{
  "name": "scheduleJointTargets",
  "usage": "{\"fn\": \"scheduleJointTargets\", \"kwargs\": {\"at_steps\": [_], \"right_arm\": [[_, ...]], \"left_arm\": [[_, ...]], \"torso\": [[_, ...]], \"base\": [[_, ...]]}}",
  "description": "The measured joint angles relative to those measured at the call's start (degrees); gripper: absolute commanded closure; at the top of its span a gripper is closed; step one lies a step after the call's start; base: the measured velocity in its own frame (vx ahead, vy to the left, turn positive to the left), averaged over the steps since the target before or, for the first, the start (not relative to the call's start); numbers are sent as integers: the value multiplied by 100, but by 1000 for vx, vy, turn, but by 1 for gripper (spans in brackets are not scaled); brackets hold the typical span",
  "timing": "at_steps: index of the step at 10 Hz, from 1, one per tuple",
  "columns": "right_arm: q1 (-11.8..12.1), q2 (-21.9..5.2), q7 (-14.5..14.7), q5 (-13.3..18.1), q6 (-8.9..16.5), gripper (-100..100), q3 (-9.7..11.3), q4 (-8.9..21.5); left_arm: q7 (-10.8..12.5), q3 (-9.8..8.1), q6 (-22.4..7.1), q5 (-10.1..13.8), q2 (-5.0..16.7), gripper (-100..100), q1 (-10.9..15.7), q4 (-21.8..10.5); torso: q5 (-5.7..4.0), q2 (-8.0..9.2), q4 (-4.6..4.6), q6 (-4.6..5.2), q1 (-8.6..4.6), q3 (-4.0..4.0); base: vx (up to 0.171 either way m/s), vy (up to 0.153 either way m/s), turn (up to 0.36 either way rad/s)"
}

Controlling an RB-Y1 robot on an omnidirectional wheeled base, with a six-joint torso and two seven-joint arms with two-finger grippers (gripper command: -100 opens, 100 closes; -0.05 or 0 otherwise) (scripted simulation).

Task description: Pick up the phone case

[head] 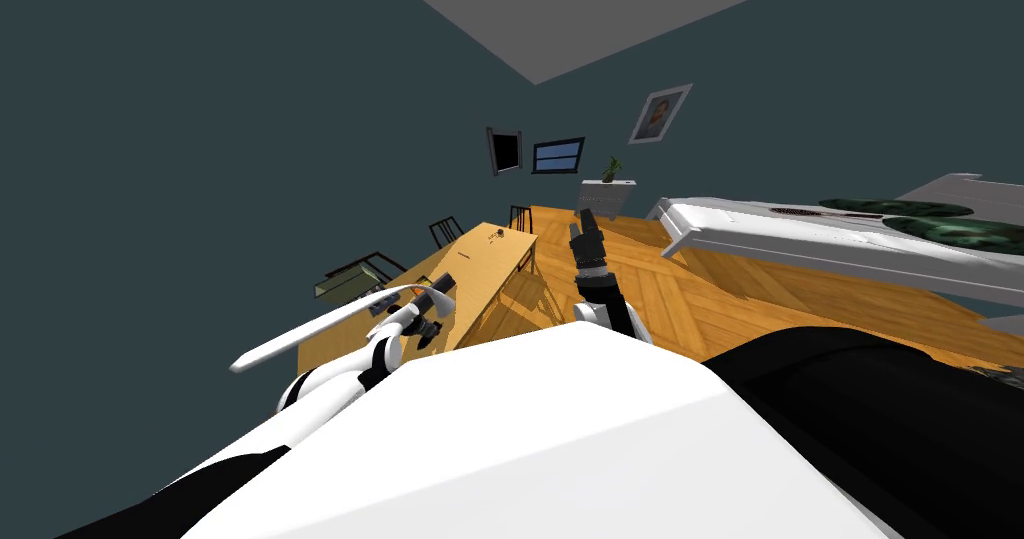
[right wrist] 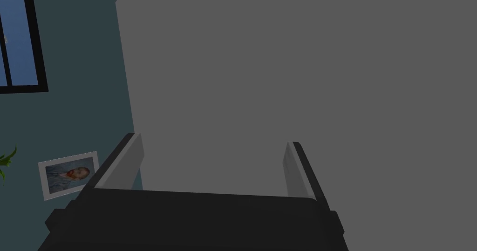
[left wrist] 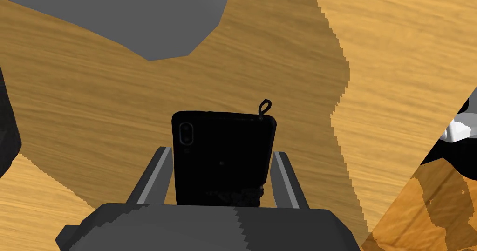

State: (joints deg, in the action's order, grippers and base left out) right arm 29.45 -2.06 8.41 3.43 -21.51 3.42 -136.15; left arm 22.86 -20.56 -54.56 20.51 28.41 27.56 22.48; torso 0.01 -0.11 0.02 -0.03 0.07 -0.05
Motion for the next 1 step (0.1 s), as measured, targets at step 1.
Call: {"fn": "scheduleJointTargets", "kwargs": {"at_steps": [1], "right_arm": [[0, 0, 0, 0, 0, 0, 0, 0]], "left_arm": [[-5, -1, 8, 2, 1, 0, 3, -16]], "torso": [[0, 0, 0, 1, 0, 0]], "base": [[0, 0, 0]]}}
